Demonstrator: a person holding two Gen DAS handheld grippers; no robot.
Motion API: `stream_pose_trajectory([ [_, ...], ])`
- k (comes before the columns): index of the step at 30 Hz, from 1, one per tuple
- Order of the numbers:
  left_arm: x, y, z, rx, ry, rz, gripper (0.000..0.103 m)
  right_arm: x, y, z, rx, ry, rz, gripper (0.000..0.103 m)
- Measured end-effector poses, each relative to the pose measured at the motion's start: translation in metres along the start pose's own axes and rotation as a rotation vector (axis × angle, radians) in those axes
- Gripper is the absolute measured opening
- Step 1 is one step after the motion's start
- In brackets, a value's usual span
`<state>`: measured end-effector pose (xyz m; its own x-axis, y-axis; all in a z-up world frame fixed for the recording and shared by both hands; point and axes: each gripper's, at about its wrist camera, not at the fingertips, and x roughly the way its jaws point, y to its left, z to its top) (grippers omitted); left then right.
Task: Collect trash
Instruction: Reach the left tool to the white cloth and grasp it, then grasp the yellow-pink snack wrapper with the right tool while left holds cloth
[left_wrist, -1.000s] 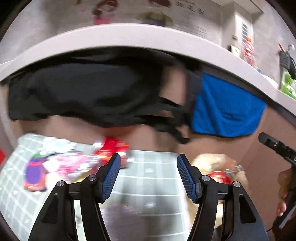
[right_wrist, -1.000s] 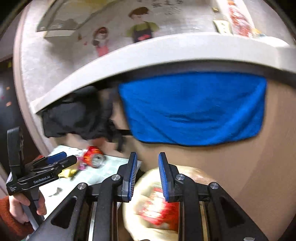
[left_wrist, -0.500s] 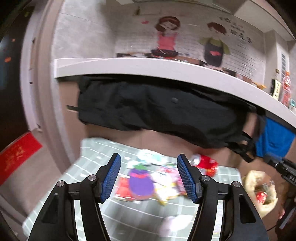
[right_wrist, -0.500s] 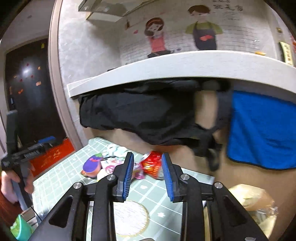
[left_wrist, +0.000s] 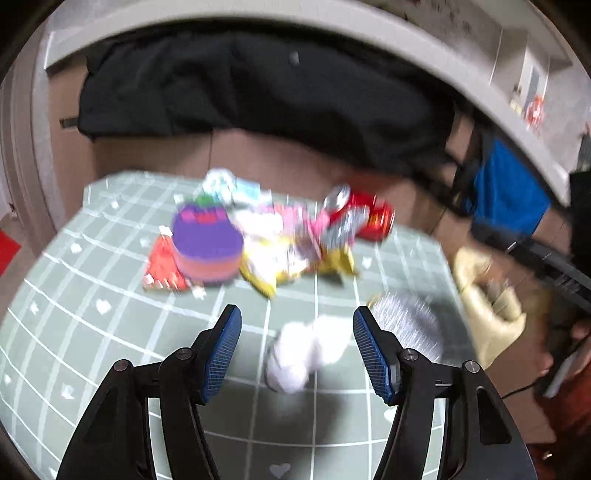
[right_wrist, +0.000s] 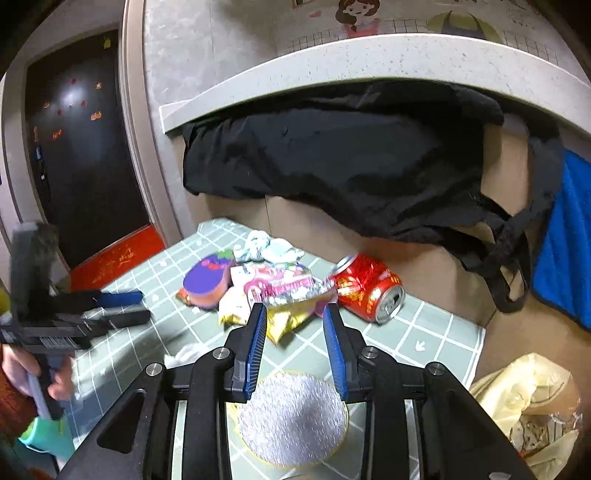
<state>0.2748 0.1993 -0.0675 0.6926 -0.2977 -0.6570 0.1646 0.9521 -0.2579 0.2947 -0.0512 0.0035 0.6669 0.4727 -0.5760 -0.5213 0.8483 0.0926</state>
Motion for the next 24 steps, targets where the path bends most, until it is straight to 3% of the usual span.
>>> stream_pose_trajectory([
  [6,0.037,-0.002,-0.018,-0.076,0.080,0.078,0.059,0.003,-0.014,-0.015,0.023,0.032,-0.013,0.030],
  [7,0.040,-0.002,-0.019,-0.097,0.087,0.081,0.049,0.005,-0.016,-0.016,0.029,0.035,-0.011,0.030],
  [8,0.043,0.000,-0.020,-0.105,0.092,0.076,0.031,0.008,-0.017,-0.015,0.037,0.039,-0.004,0.030],
  [10,0.045,0.001,-0.020,-0.108,0.097,0.087,0.015,0.020,-0.017,-0.011,0.039,0.053,0.020,0.030],
  [14,0.032,0.004,-0.017,-0.130,0.058,0.064,0.012,0.049,-0.008,-0.002,0.017,0.089,0.065,0.030],
  [17,0.012,0.001,-0.010,-0.105,-0.017,0.147,0.012,0.072,0.000,0.005,0.015,0.114,0.055,0.030],
  [21,-0.016,0.001,0.001,-0.105,-0.134,0.254,0.012,0.102,-0.005,0.014,0.154,0.125,0.017,0.030],
  [24,-0.027,0.004,0.008,-0.124,-0.176,0.263,0.012,0.121,-0.009,0.019,0.231,0.128,-0.018,0.030],
])
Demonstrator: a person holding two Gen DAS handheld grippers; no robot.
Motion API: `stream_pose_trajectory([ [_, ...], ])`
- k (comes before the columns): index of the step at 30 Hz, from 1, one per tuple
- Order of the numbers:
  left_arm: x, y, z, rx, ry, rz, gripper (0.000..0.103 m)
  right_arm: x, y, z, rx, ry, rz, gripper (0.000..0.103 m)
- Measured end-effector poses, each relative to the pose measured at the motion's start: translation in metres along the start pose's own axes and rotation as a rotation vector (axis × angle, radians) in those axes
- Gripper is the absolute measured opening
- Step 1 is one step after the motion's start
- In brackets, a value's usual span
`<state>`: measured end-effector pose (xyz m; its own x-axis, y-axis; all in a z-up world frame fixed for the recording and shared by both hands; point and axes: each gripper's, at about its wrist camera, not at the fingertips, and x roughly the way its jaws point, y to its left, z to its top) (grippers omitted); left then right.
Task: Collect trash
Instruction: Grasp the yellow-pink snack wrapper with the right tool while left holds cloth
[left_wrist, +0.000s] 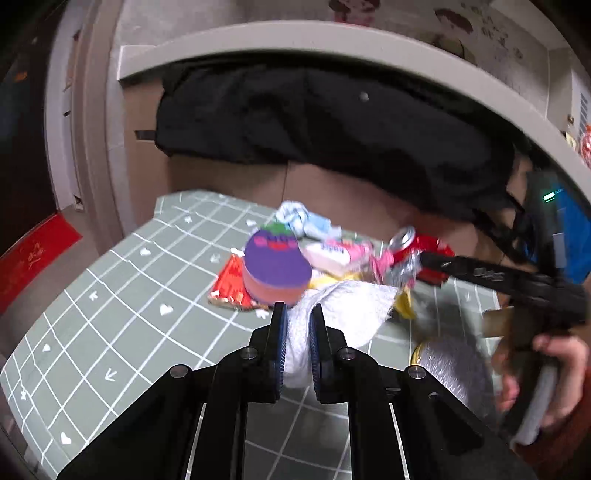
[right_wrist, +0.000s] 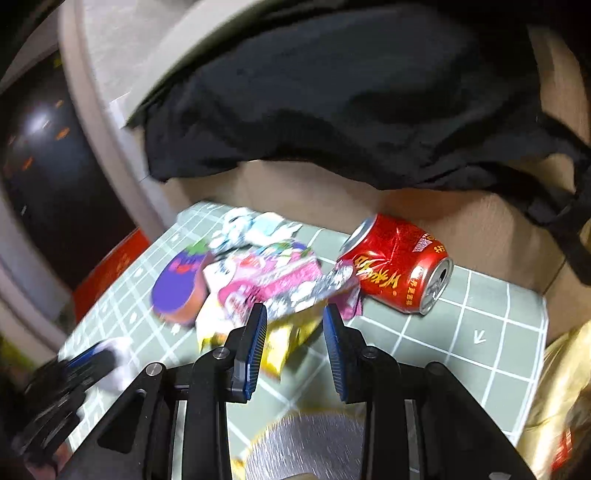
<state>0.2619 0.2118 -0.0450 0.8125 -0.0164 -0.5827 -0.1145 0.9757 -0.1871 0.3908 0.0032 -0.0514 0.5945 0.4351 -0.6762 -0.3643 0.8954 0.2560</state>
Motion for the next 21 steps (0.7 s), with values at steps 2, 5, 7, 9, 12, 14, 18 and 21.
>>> stream_pose_trajectory([
  [2,-0.006,0.000,0.005,0.004,-0.021,0.011,0.012,0.013,-0.002,0.004,0.052,0.010,-0.016,0.030],
  [5,-0.013,-0.003,0.009,0.030,-0.057,0.029,0.012,0.036,-0.010,0.006,0.123,0.051,-0.040,0.030],
  [7,-0.017,-0.004,0.011,0.038,-0.069,0.027,0.012,0.046,-0.016,0.003,0.143,0.079,-0.049,0.030],
  [9,-0.021,-0.005,0.012,0.043,-0.075,0.025,0.012,0.055,-0.024,-0.001,0.169,0.109,-0.004,0.030],
  [12,-0.023,-0.007,0.014,0.051,-0.079,0.020,0.012,0.056,-0.028,-0.006,0.167,0.124,0.040,0.016],
  [14,-0.024,-0.008,0.015,0.049,-0.076,0.009,0.012,0.052,-0.023,-0.007,0.123,0.126,0.052,0.009],
  [18,-0.025,-0.011,0.014,0.050,-0.076,0.007,0.012,0.028,-0.010,-0.004,0.034,0.082,0.069,0.005],
  [21,-0.025,-0.013,0.013,0.045,-0.068,0.000,0.012,0.006,-0.006,-0.001,0.000,0.048,0.086,0.005],
])
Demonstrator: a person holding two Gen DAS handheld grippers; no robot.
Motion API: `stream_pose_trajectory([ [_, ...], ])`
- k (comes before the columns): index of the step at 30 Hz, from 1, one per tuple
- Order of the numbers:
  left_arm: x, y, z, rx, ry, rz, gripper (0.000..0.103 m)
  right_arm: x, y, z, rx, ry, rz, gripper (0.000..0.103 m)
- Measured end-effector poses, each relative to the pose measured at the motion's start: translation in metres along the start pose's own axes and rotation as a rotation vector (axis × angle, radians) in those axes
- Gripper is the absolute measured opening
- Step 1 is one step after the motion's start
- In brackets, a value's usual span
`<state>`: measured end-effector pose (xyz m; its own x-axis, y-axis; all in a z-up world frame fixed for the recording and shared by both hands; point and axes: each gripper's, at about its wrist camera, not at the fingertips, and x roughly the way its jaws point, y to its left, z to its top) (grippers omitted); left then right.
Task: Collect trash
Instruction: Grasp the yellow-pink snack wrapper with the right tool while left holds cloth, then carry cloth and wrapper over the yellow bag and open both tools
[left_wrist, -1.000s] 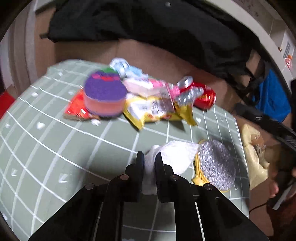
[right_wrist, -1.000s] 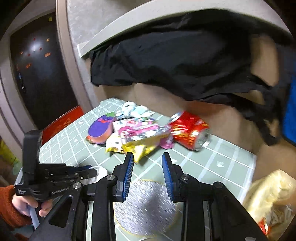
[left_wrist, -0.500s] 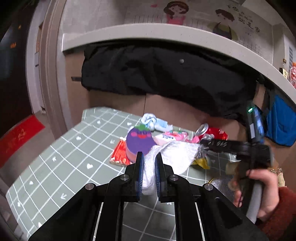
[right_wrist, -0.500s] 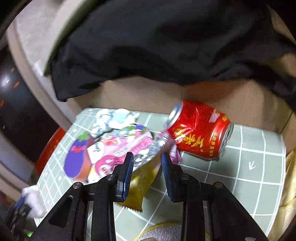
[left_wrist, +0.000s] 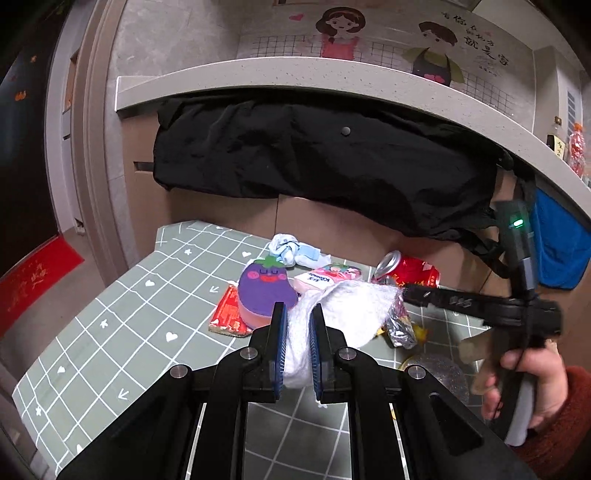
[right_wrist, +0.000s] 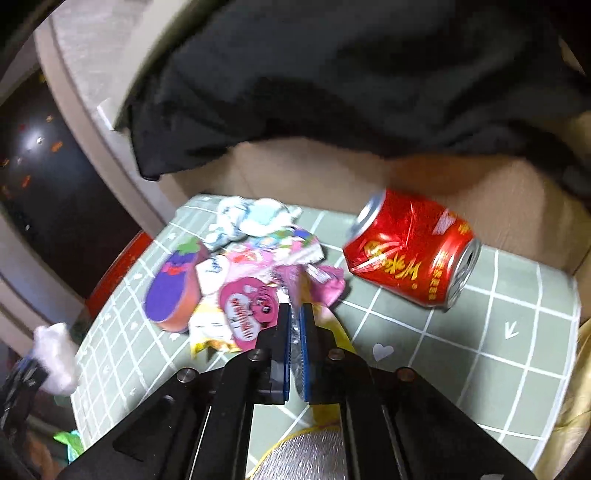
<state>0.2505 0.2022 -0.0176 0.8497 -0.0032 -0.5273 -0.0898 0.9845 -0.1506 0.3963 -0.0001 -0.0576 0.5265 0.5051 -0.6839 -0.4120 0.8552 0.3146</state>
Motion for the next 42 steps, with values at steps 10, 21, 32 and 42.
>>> stream_pose_trajectory([
  [10,0.000,-0.004,-0.006,-0.032,0.015,-0.019,0.012,-0.036,0.007,-0.008,-0.126,-0.011,-0.023,0.028],
  [21,0.016,0.019,-0.018,-0.093,0.081,-0.005,0.012,0.046,0.003,-0.011,-0.224,0.119,-0.196,0.038],
  [32,0.026,0.016,-0.002,-0.097,0.071,-0.009,0.012,-0.009,0.008,0.000,-0.227,0.008,-0.160,0.021],
  [42,0.008,-0.043,0.030,0.007,-0.021,-0.051,0.012,-0.116,0.020,0.005,-0.274,-0.161,-0.154,0.021],
])
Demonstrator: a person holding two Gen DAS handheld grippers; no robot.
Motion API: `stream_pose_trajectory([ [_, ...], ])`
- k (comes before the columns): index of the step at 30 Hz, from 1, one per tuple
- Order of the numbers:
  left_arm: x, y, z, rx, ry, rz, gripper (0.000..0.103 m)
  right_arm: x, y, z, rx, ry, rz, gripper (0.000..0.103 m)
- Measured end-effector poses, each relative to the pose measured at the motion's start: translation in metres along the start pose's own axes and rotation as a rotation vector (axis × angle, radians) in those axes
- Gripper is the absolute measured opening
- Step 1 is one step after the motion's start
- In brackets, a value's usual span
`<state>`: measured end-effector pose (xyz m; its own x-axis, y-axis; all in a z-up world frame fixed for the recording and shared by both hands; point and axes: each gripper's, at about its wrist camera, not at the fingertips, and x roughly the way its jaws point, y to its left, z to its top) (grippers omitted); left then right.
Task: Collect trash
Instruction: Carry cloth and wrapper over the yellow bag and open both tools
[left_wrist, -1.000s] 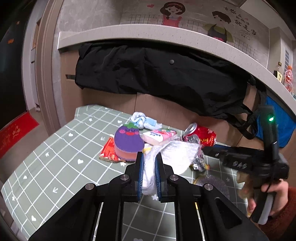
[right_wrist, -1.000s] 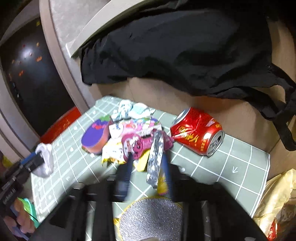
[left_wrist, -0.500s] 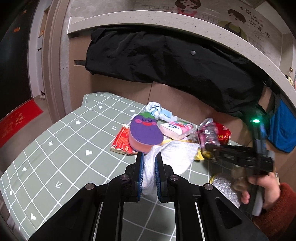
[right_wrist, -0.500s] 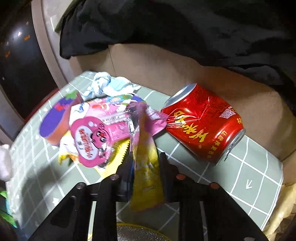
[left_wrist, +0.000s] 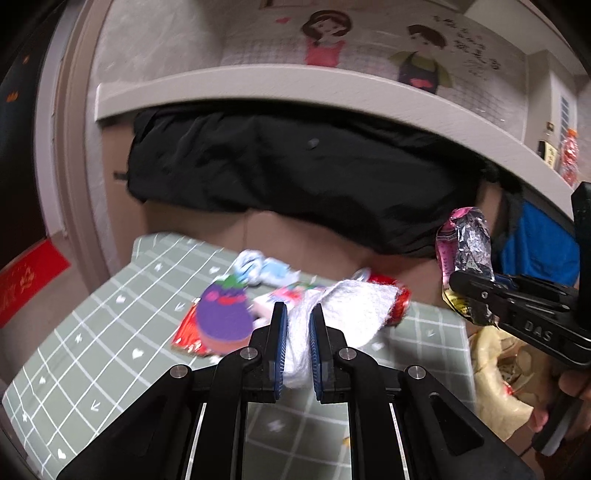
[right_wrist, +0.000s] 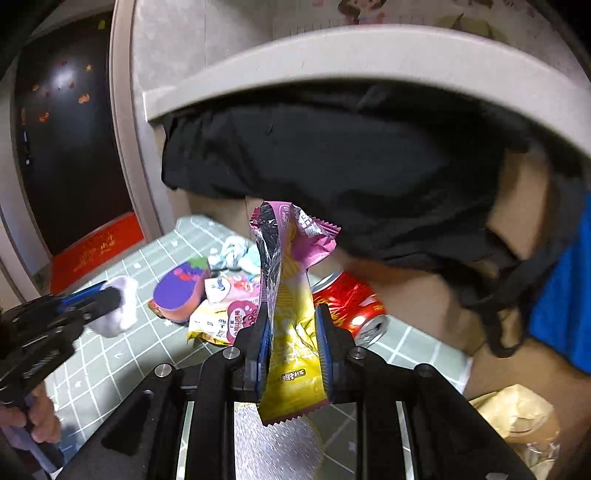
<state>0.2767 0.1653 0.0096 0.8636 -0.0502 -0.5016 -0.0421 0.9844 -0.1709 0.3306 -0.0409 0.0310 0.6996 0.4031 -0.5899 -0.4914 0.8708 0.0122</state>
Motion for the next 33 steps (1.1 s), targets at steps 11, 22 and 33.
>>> stream_pose_trajectory([
  [11,-0.017,-0.116,0.033,0.128,-0.120,-0.111,0.012,-0.096,-0.066,-0.011,0.052,-0.138,-0.073,0.021],
  [22,-0.018,-0.240,0.018,0.248,-0.155,-0.210,0.012,-0.165,-0.166,-0.057,0.169,-0.170,-0.209,0.021],
  [33,0.000,-0.308,-0.008,0.293,-0.078,-0.295,0.012,-0.192,-0.227,-0.103,0.288,-0.149,-0.268,0.021],
])
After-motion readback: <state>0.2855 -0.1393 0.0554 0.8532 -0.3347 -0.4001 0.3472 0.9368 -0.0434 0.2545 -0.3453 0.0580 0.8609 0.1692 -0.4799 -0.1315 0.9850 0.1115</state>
